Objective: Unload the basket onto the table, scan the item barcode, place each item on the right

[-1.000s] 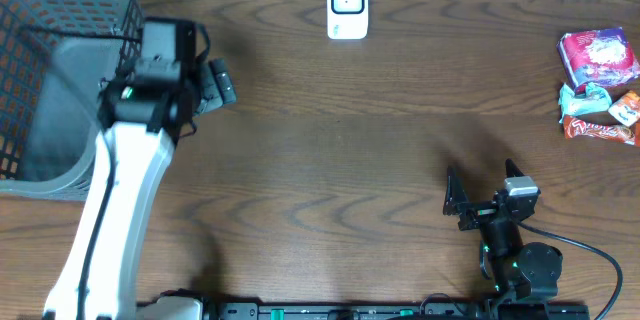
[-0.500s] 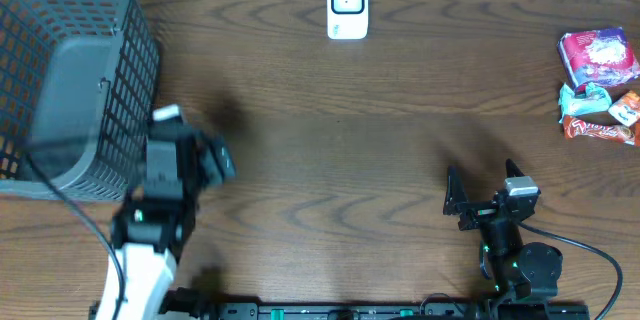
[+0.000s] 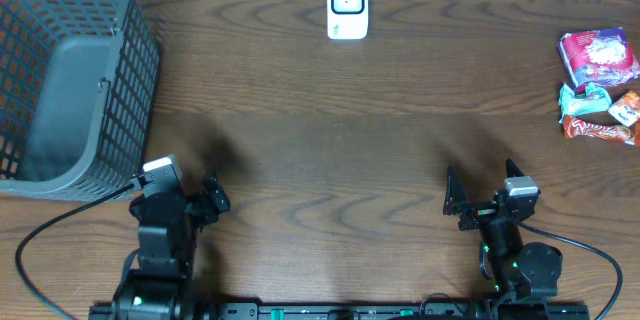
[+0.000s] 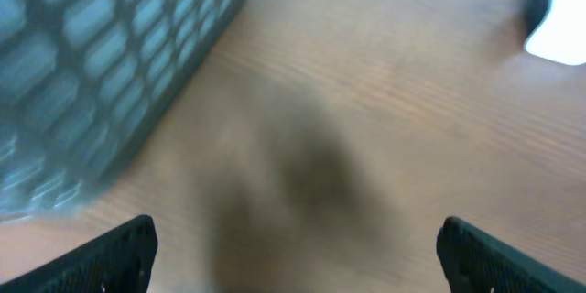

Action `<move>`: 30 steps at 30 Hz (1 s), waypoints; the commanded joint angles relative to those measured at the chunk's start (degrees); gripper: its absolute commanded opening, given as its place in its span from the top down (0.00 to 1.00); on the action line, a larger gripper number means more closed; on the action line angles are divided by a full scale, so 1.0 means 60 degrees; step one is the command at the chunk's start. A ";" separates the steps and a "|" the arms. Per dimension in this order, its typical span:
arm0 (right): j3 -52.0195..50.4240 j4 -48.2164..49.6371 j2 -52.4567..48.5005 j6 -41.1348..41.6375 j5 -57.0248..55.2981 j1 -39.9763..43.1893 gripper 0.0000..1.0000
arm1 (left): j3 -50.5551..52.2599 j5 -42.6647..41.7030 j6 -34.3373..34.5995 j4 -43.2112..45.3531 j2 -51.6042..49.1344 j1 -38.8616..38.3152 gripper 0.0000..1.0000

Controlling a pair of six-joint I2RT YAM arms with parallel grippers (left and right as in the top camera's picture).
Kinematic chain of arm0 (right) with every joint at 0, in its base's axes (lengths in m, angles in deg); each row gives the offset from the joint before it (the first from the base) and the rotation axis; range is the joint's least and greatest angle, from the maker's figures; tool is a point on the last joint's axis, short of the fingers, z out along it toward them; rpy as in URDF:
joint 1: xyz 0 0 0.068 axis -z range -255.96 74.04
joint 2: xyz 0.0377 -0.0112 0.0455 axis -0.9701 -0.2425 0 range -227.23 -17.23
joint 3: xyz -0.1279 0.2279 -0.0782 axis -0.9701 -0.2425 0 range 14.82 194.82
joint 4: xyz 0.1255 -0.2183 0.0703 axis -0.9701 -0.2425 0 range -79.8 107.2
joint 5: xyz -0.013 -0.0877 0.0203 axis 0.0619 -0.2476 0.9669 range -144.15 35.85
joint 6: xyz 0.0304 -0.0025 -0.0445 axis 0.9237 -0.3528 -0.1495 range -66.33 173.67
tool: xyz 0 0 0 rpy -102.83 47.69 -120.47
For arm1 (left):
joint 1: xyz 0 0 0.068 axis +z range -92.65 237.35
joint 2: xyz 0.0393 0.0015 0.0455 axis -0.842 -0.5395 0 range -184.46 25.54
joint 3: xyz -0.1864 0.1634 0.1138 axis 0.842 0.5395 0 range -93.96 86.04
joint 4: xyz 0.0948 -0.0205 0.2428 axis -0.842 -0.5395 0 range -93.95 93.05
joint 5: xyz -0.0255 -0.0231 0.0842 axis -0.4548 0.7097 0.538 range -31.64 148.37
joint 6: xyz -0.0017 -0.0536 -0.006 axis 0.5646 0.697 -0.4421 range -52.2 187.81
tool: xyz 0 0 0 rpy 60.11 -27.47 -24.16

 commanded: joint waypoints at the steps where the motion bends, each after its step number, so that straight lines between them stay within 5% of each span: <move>1: -0.0029 -0.0011 0.0062 -0.0117 -0.0040 0.0062 0.01 | 0.0299 -0.1089 -0.1592 0.0754 0.0546 0.0062 0.02; 6: -0.0029 -0.0015 0.0058 -0.0117 -0.0040 0.0062 0.01 | 0.1009 -0.2022 -0.2911 0.2044 0.1388 0.0066 0.02; 21: -0.0029 -0.0011 0.0062 -0.0117 -0.0040 0.0062 0.01 | 0.3107 -0.2386 -0.2907 0.4346 0.3402 0.0102 0.02; 30: -0.0029 -0.0011 0.0062 -0.0117 -0.0040 0.0062 0.01 | 0.3428 -0.2561 -0.3133 0.4360 0.4124 0.0109 0.02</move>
